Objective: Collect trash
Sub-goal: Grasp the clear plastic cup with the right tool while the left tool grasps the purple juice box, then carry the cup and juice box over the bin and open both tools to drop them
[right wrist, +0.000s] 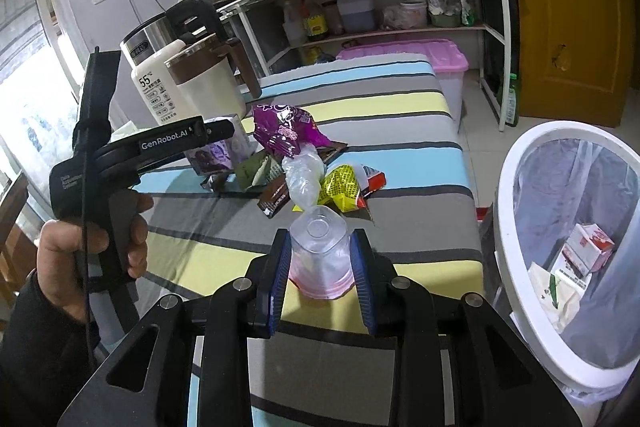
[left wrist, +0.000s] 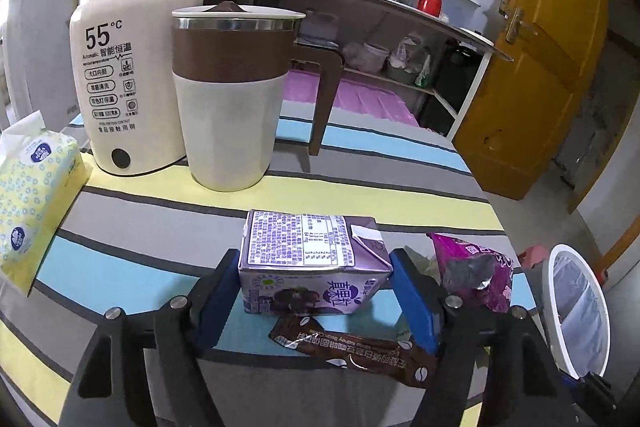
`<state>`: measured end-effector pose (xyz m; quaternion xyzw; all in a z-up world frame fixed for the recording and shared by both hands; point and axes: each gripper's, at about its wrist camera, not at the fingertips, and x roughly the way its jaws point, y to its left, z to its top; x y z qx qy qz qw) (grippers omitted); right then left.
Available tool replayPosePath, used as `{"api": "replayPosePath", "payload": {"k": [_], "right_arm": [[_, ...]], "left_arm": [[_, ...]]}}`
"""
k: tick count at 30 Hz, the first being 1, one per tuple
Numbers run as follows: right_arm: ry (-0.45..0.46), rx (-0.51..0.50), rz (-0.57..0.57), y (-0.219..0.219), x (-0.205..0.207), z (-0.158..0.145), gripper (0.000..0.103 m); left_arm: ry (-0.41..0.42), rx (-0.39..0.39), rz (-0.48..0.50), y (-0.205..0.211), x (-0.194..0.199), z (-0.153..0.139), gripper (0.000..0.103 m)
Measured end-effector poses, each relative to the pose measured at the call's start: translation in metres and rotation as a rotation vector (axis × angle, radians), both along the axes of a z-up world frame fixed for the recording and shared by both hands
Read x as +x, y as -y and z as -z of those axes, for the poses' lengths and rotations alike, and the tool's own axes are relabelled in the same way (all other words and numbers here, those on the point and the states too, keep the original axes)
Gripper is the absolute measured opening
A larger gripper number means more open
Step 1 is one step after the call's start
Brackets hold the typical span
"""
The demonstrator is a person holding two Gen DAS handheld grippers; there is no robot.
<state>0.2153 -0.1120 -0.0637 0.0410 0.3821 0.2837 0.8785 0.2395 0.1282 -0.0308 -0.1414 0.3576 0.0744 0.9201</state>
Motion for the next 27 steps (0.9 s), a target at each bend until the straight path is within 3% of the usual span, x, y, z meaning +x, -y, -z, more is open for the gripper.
{"api": "replayPosePath", "payload": {"k": [12, 27], "right_arm": [[0.024, -0.01, 0.002, 0.013, -0.02, -0.008, 0.031], [0.082, -0.012, 0.044, 0.043, -0.061, -0.034, 0.031]], "left_arm": [[0.063, 0.016, 0.011, 0.013, -0.047, -0.021, 0.073], [0.101, 0.022, 0.136, 0.068, -0.122, -0.042, 0.073]]}}
